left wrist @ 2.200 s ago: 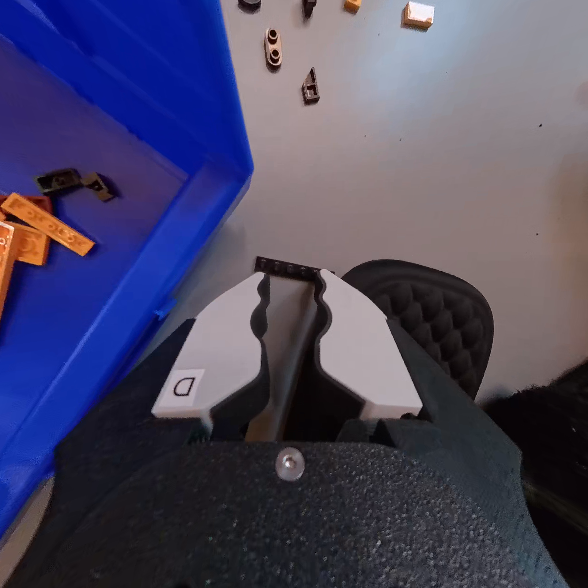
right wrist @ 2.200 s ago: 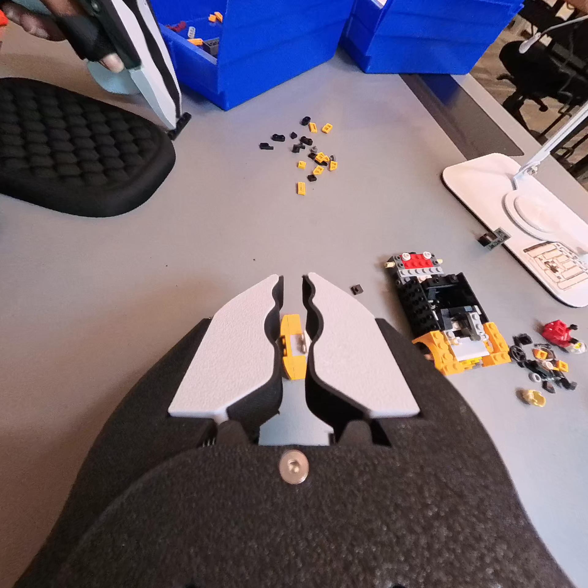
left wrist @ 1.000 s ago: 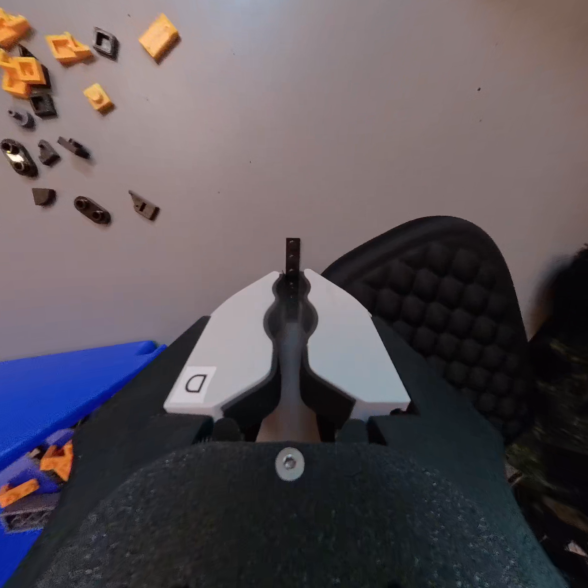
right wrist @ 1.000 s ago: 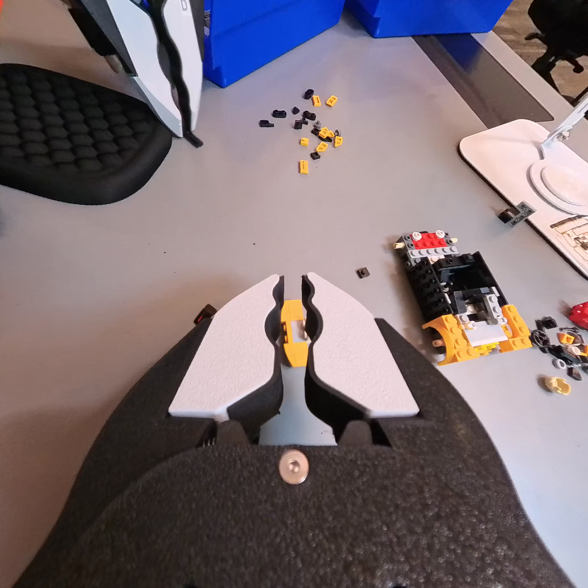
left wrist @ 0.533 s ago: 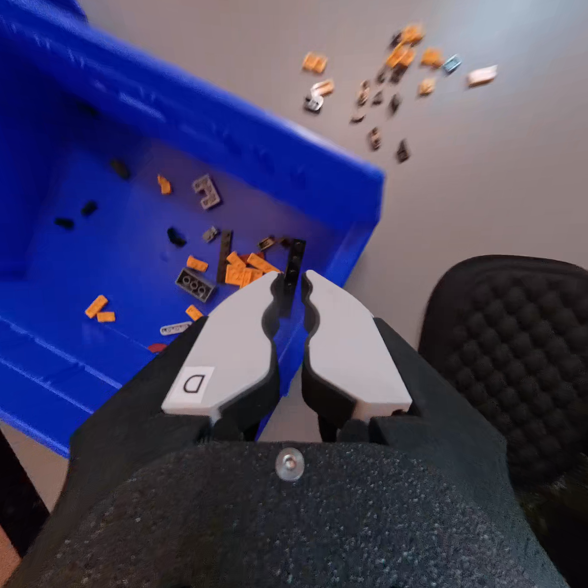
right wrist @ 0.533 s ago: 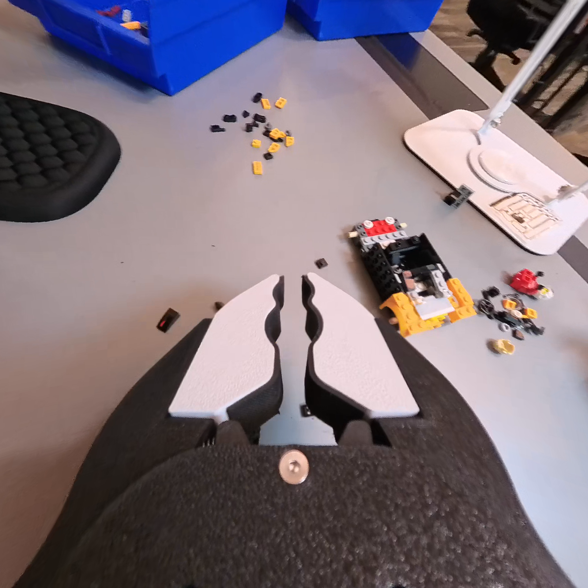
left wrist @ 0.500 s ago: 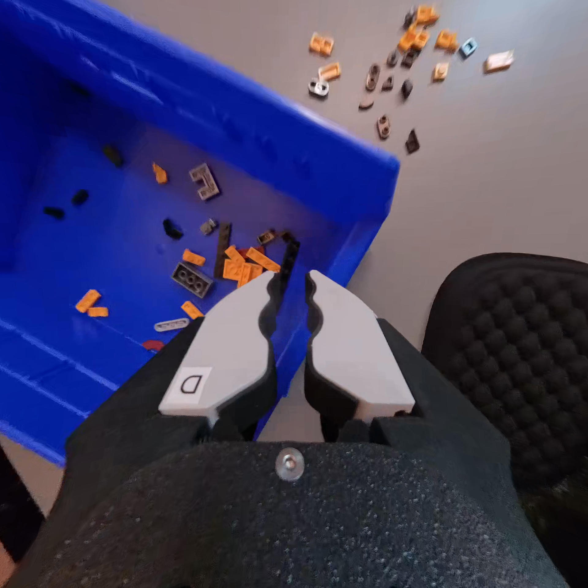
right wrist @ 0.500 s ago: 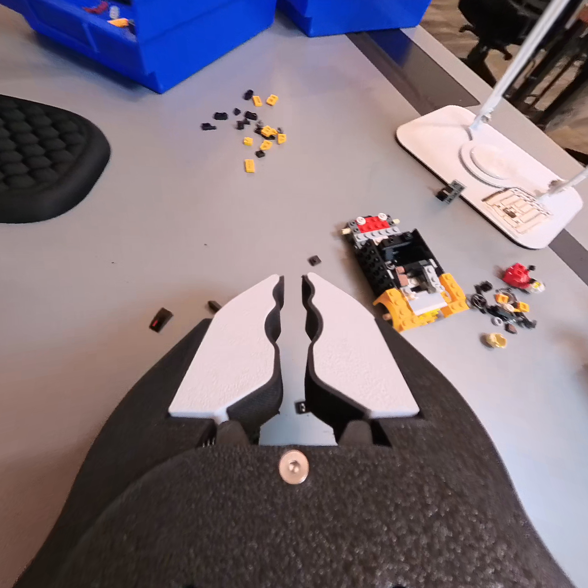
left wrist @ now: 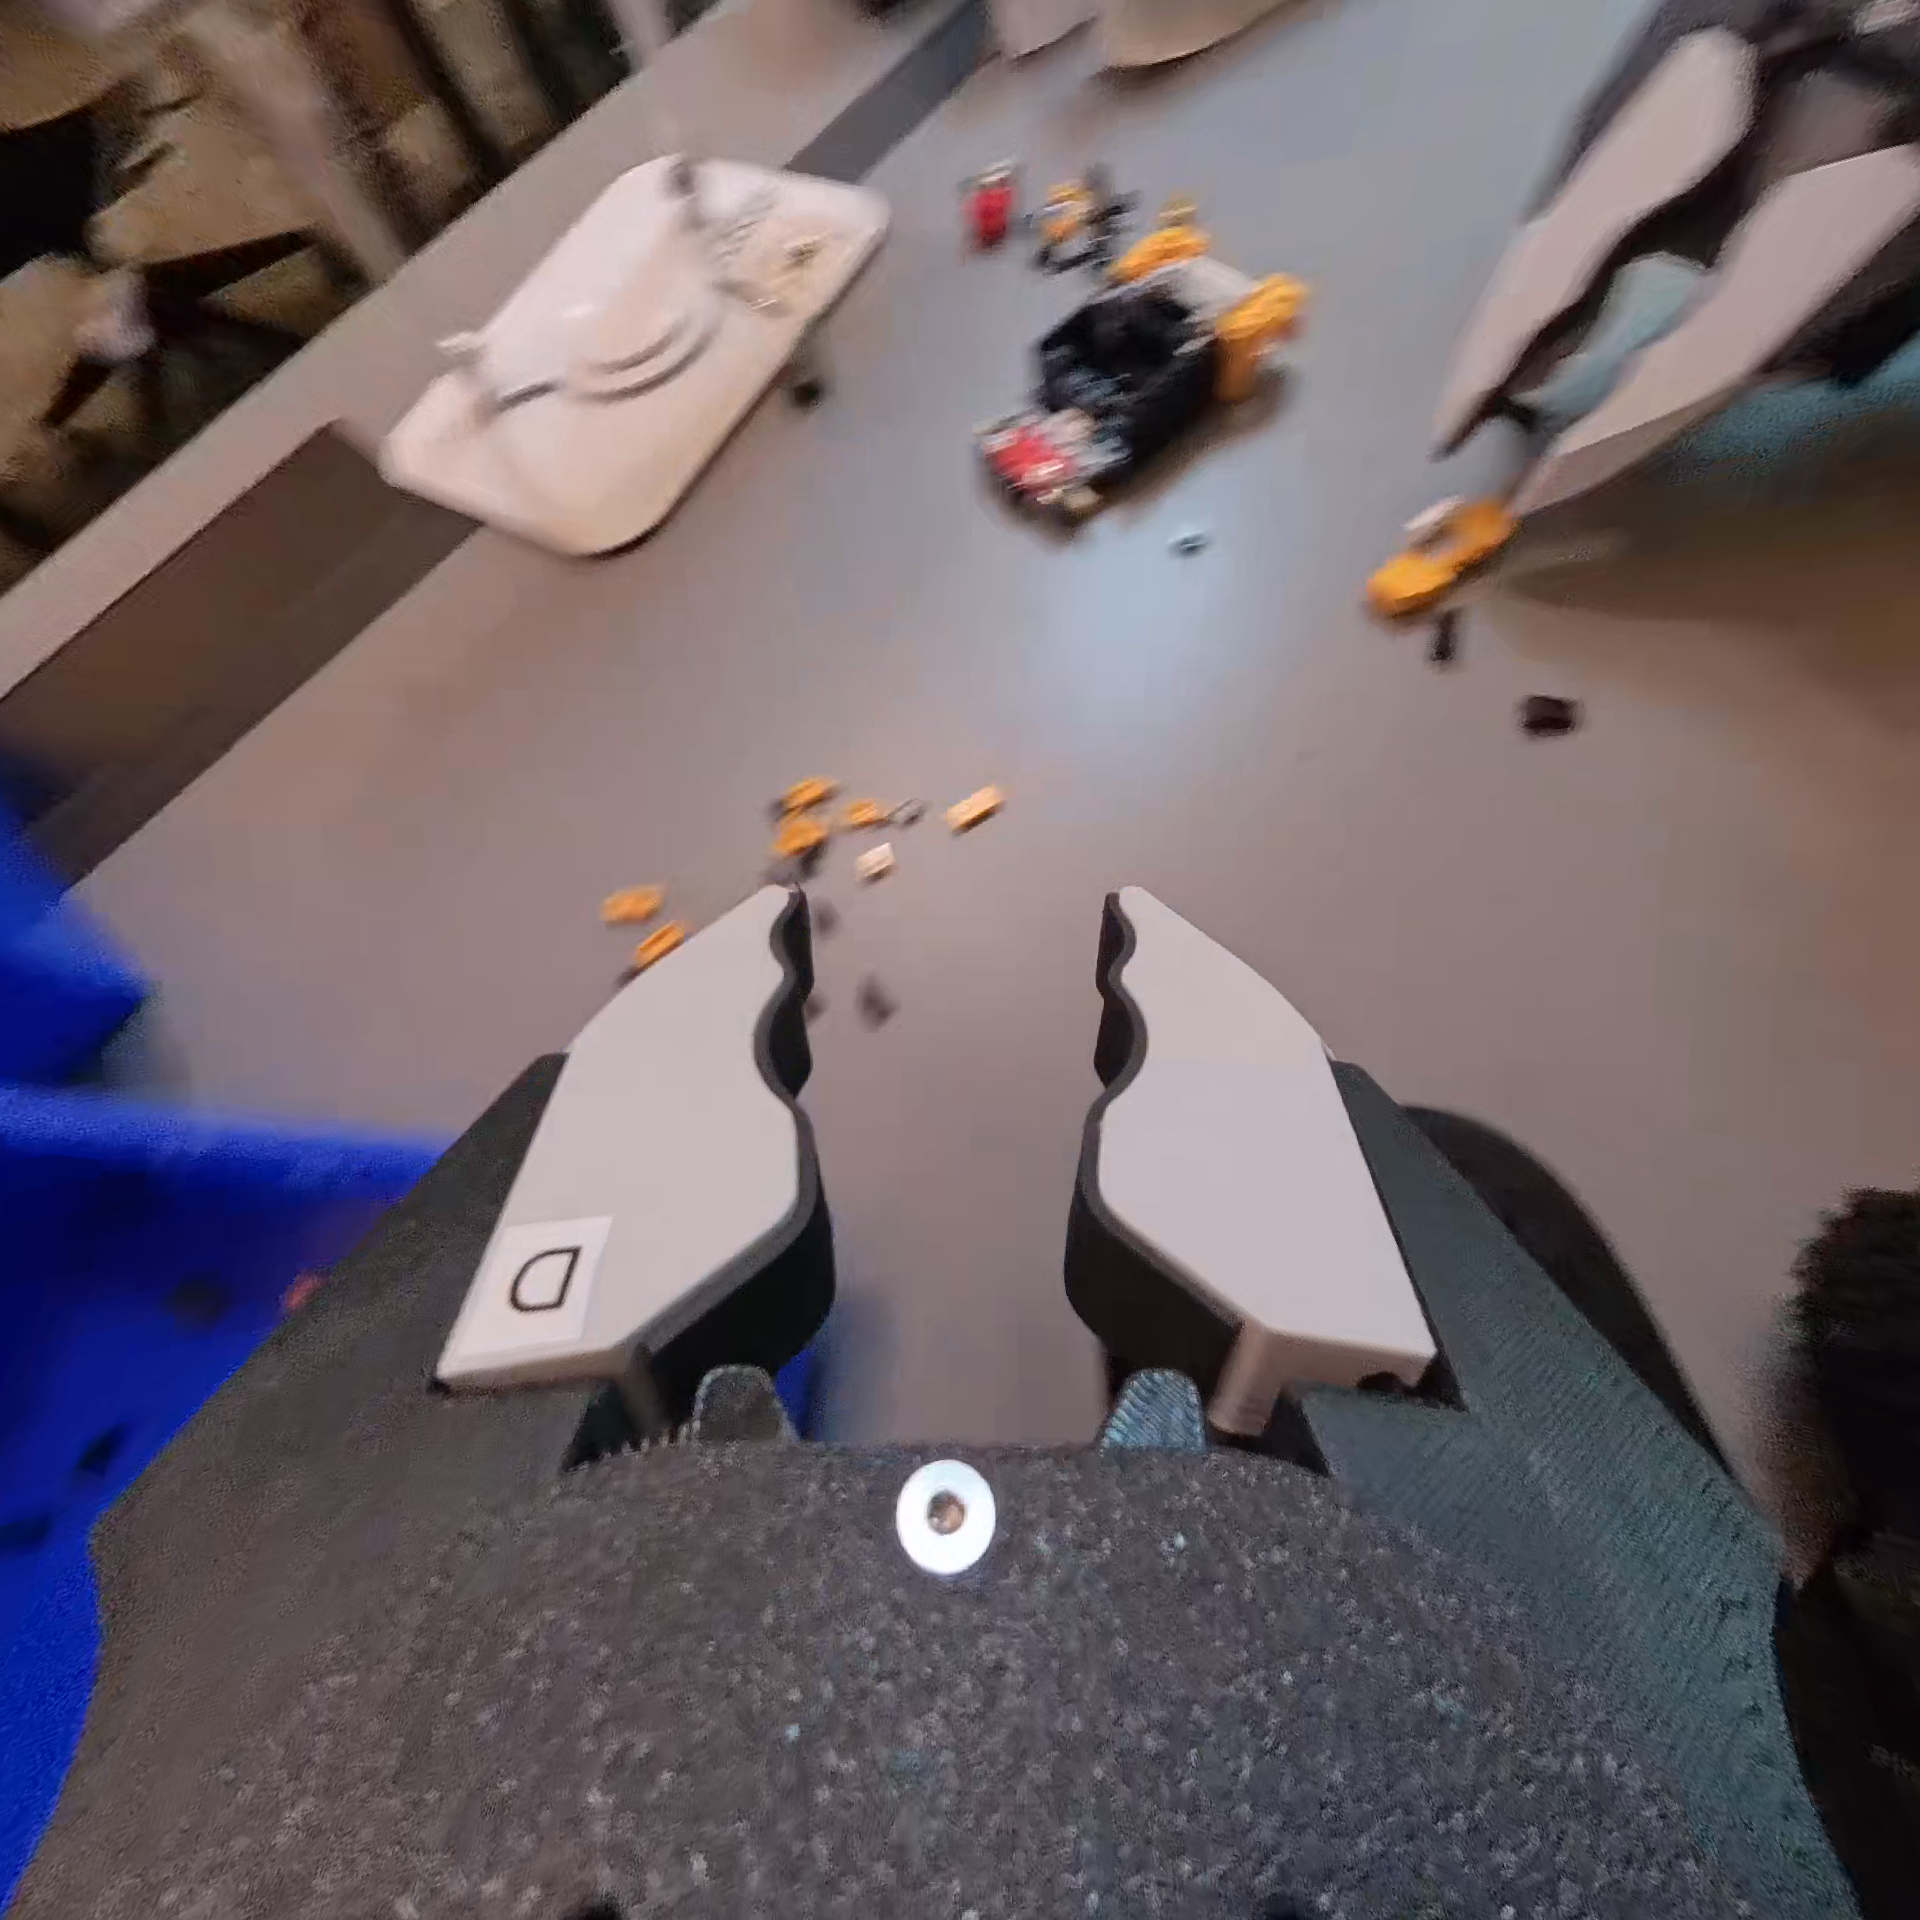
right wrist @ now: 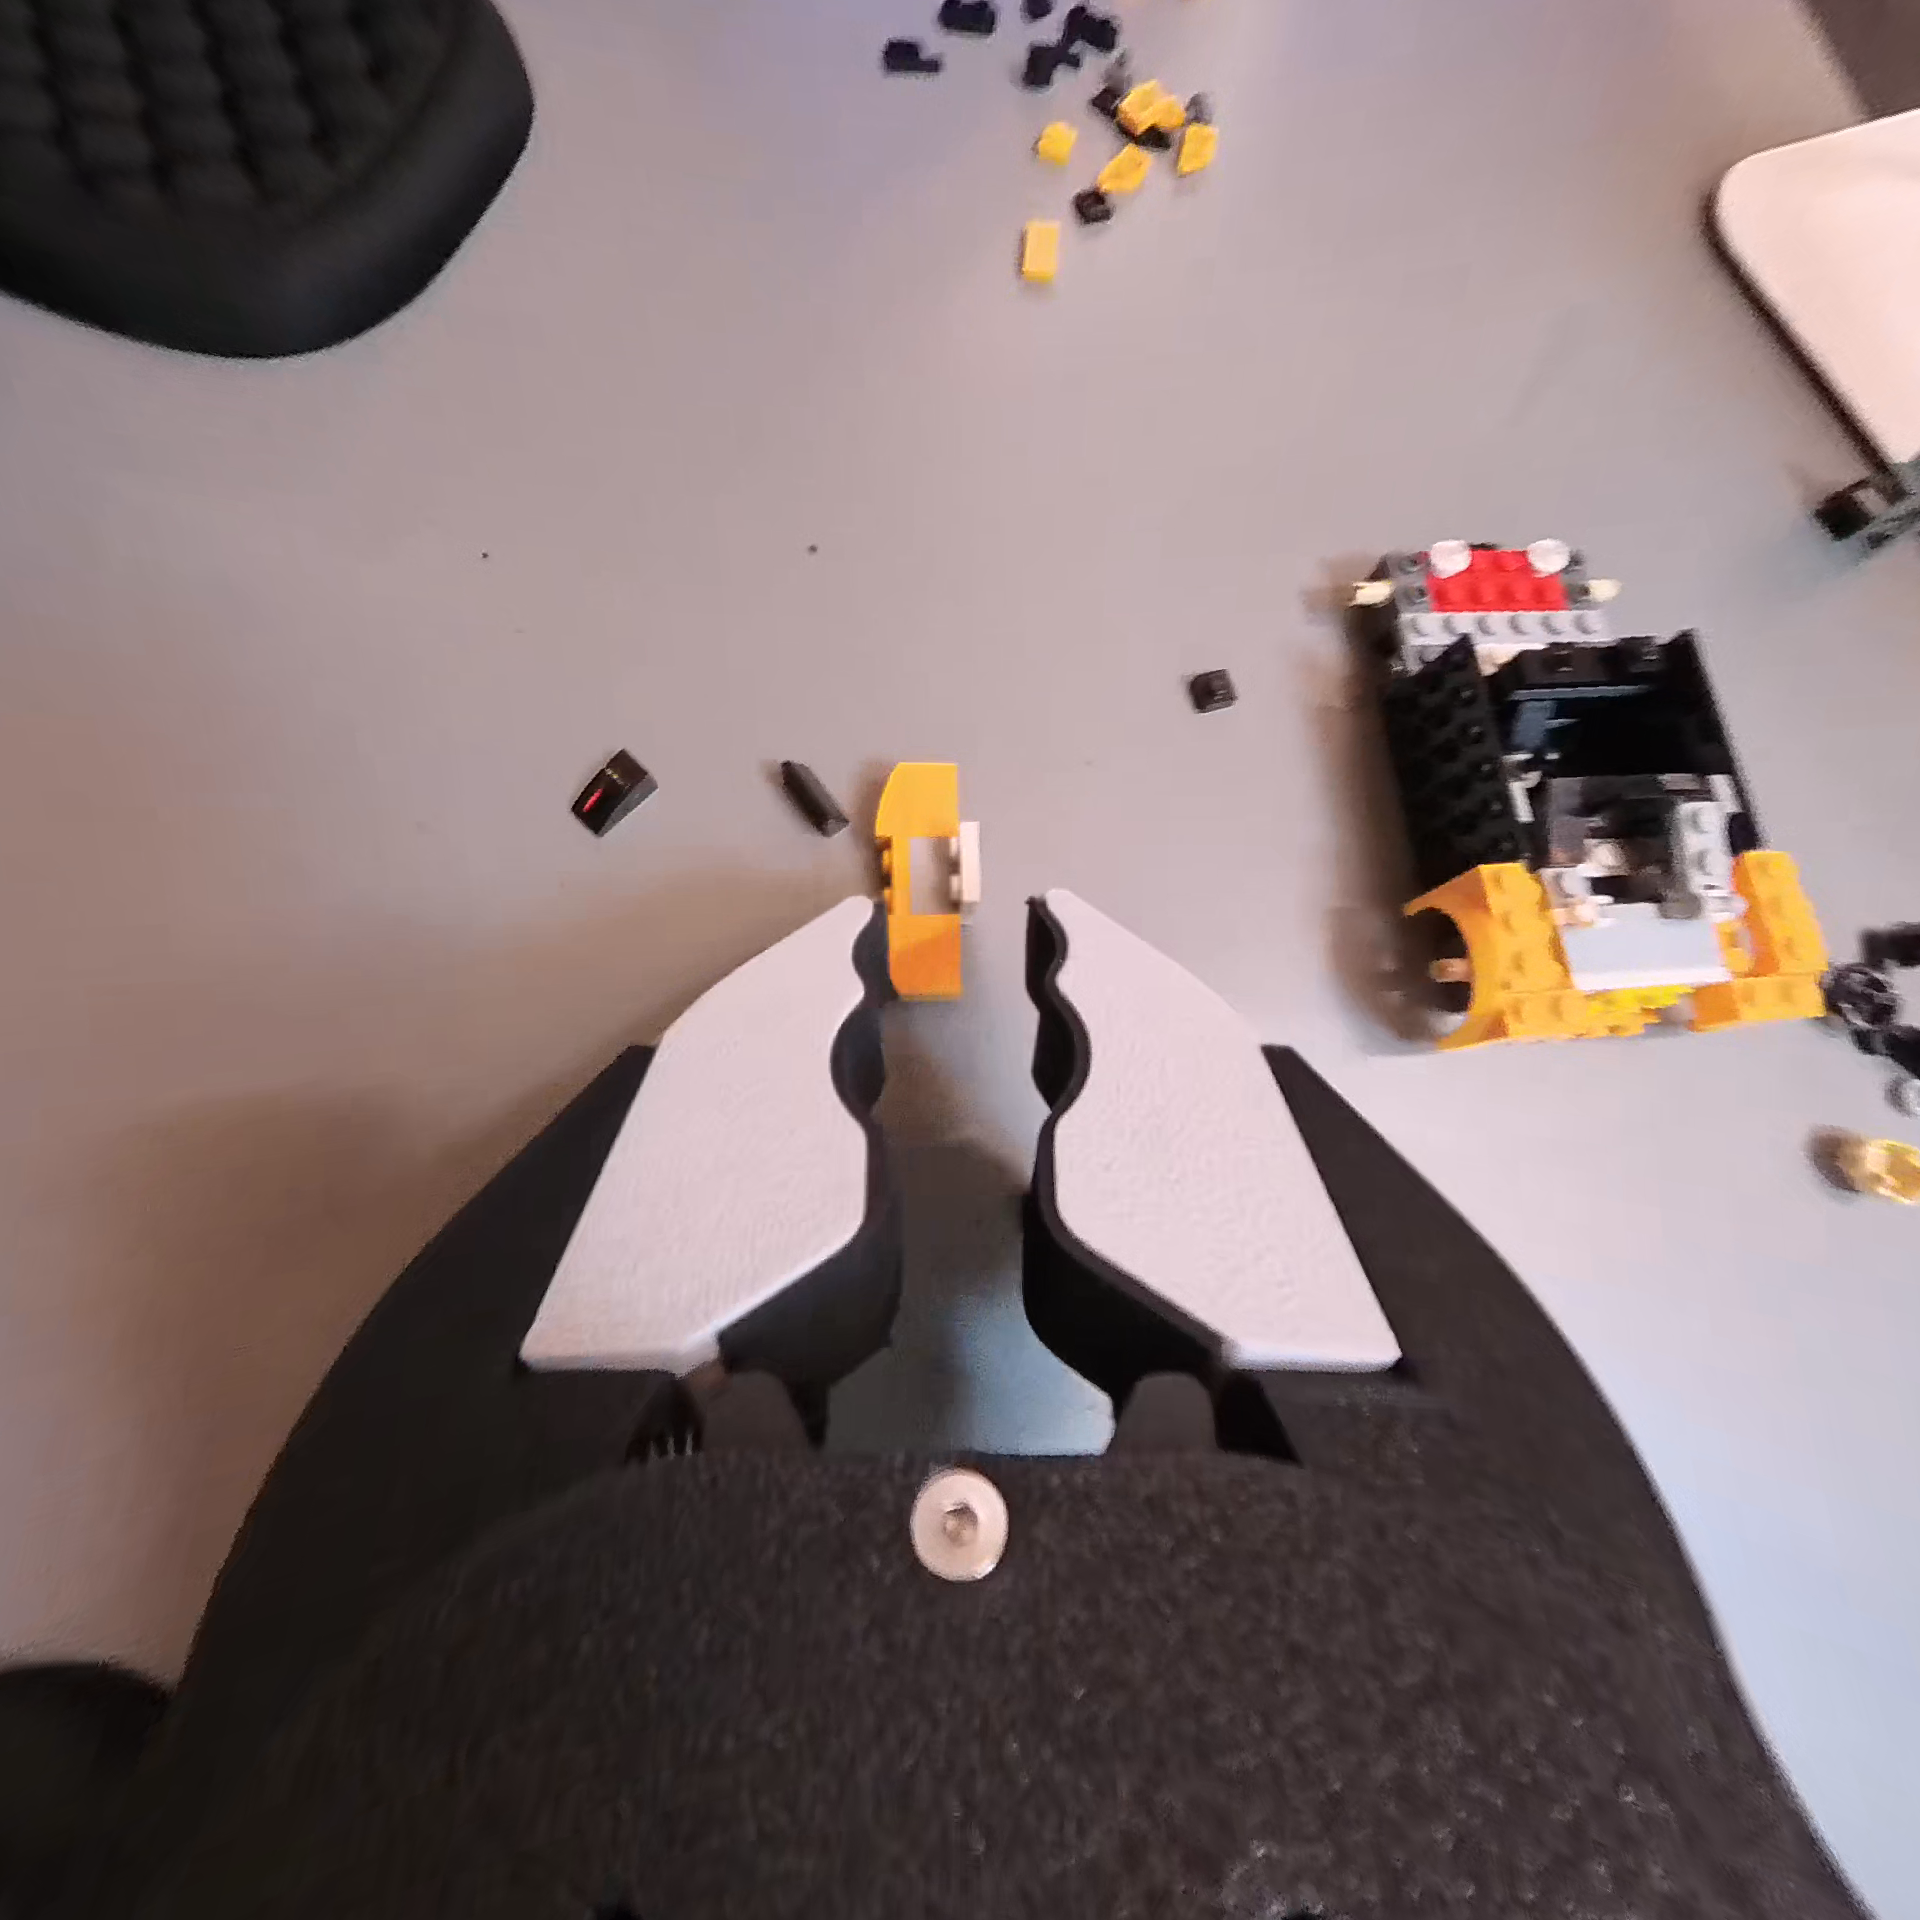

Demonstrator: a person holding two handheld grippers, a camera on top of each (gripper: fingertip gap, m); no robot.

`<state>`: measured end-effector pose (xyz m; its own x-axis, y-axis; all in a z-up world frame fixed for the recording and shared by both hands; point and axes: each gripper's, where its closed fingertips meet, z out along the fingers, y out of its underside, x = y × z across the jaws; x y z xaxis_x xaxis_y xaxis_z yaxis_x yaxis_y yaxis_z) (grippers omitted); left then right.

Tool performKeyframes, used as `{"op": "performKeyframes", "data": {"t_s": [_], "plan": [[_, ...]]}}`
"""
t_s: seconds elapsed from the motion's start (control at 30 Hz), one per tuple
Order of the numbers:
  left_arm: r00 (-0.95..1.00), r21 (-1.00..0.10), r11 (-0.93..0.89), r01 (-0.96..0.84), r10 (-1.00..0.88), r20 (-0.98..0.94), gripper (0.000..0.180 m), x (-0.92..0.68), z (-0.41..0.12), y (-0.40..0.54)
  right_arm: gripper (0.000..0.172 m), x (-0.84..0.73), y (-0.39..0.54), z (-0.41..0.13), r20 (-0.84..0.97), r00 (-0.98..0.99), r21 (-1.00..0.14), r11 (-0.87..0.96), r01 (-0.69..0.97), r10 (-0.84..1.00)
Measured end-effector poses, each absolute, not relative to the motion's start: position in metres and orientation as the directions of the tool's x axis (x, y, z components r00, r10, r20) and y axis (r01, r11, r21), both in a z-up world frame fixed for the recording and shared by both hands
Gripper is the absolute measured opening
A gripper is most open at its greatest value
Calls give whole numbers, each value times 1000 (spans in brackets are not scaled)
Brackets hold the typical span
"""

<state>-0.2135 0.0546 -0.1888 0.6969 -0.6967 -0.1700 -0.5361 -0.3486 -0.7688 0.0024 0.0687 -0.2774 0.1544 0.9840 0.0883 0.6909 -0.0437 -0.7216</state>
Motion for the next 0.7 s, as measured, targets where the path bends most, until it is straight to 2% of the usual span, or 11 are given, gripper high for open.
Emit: {"op": "performKeyframes", "data": {"t_s": [0.17, 0.23, 0.33, 0.53, 0.67, 0.7], "plan": [[504, -761, -255, -596, -857, -108, 51, -127, -221, 55, 30, -4, 66, -295, 86, 146, -688, -47, 724, 985], [436, -758, -224, -612, -896, -87, 49, -100, -230, 58, 20, -5, 68, -295, 108, 150, -684, -36, 728, 983], [357, -757, -201, -622, -933, -46, 45, -69, -242, 60, 20, -6, 68, -289, 182, 123, -694, 39, 719, 976], [265, -813, -184, -552, -964, 38, 30, -28, -247, 52, 20, -24, 52, -263, 314, 44, -738, 215, 640, 948], [235, -773, -153, -616, -972, 5, 6, -28, -260, 46, 20, -32, 42, -260, 373, -3, -718, 290, 632, 928], [231, -772, -150, -617, -973, 4, 6, -28, -260, 44, 20, -32, 40, -260, 374, -11, -716, 296, 633, 928]]}}
